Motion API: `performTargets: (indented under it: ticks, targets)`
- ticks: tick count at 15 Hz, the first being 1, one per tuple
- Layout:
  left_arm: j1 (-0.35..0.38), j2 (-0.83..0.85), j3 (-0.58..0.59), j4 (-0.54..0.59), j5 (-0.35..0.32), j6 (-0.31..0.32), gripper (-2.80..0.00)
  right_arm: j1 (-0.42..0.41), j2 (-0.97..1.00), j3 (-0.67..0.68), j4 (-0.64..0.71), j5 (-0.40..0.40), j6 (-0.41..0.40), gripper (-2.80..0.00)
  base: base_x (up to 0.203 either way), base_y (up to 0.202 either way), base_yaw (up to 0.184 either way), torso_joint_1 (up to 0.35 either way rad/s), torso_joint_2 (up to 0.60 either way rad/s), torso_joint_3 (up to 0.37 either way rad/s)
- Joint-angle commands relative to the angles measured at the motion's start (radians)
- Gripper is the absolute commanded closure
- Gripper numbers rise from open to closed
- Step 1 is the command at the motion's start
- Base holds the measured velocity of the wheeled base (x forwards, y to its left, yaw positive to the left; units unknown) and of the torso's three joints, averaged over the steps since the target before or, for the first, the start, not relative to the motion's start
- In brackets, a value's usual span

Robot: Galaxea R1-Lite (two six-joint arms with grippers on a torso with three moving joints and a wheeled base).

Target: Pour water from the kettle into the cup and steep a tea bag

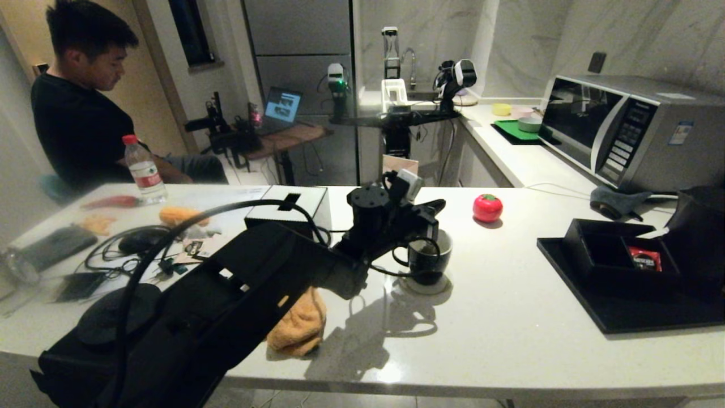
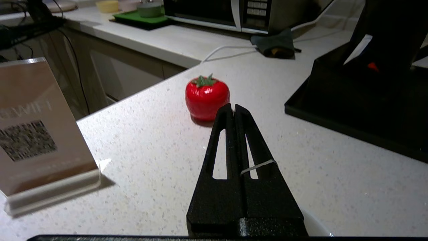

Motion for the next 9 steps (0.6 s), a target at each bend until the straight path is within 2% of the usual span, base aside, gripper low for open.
performTargets:
  ticks: [1, 9]
  targets:
    - [0.000, -0.039, 0.000, -0.005, -0.002, -0.001, 0.00, 0.000, 0.001, 0.000, -0.001, 0.001, 0.000, 0.00, 0.000, 0.000, 0.000, 0.000, 0.00, 0.000]
    - [-0.010, -0.105, 0.001, 0.007, -0.002, -0.002, 0.00, 0.000, 0.001, 0.000, -0.001, -0.001, 0.000, 0.00, 0.000, 0.000, 0.000, 0.000, 0.00, 0.000]
